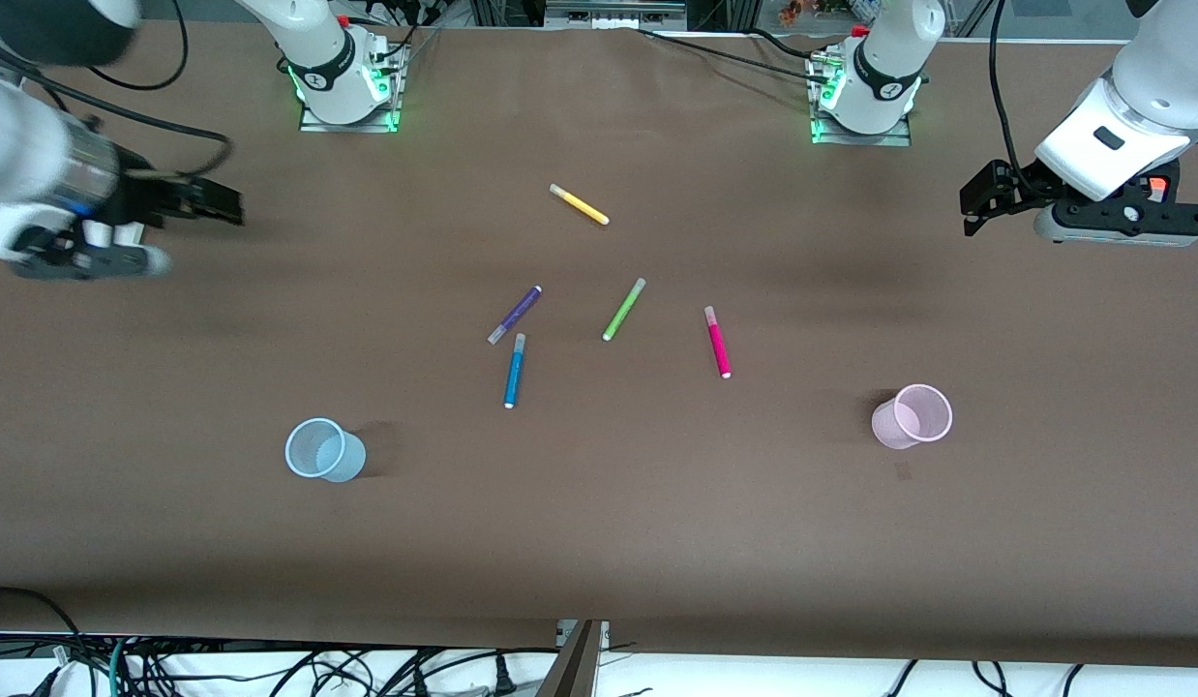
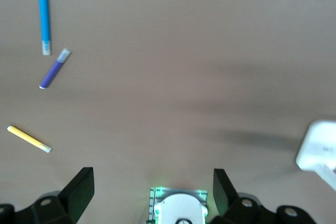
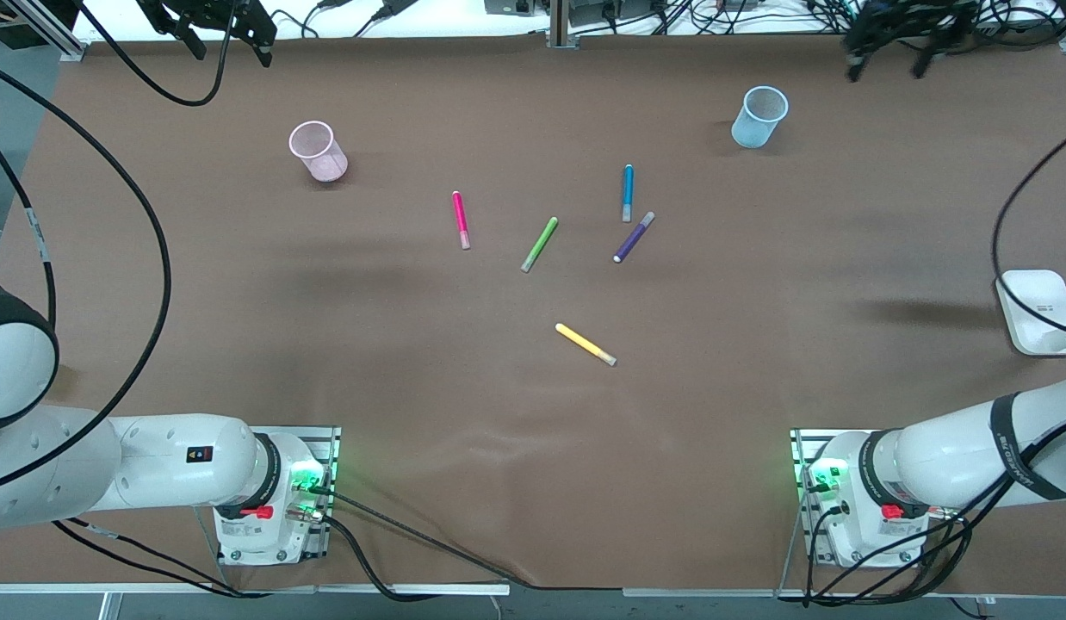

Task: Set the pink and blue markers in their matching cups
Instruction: 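Move the right gripper down over the blue marker, then grasp the blue marker with the right gripper while the left gripper reaches out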

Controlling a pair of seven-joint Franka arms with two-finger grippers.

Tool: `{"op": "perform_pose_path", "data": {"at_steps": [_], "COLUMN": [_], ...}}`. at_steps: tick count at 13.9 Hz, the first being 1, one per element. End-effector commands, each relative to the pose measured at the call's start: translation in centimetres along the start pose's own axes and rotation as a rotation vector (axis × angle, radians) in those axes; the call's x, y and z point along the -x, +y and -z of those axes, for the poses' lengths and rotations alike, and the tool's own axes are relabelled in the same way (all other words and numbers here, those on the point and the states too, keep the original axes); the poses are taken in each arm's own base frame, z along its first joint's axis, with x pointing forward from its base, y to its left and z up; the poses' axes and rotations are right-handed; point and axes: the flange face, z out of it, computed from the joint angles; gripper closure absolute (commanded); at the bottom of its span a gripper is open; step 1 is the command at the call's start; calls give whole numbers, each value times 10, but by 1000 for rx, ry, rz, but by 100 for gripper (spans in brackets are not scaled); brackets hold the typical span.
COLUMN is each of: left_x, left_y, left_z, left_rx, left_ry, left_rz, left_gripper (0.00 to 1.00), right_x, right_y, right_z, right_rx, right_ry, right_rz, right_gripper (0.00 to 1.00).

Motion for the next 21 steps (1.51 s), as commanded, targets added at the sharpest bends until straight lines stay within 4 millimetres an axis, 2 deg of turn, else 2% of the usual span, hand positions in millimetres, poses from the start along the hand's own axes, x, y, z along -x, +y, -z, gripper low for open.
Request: {"op": "perform_pose_path", "data": {"at_steps": [1,4,7,11,16,21], "left_x": [3,3,5,4,3,4], "left_y": [0,0,0,-1,-2,-2], "left_z": [4,4,3,2,1,0], "left_rx": [-22,-22,-23,-15,-13,-15], "left_ry": [-3,-5,-18,-20,-22,-30], "left_rz": [-16,-16,-11,-5,-11,-11], "left_gripper": [0,0,0,0,0,0], "right_x": [-29,-63,-87,-110,-129,-141], "right_y": [-54,-103,-148,-191,-234,-261], "right_z": [-33,-78,-122,-173,-239,-287], "right_rx": [22,27,27,14,-5,-37], "right_ry": [-4,25,62,110,158,212], "right_rz": [-1,-30,-59,-108,-143,-190], "right_gripper": [0,0,0,0,0,0]}}
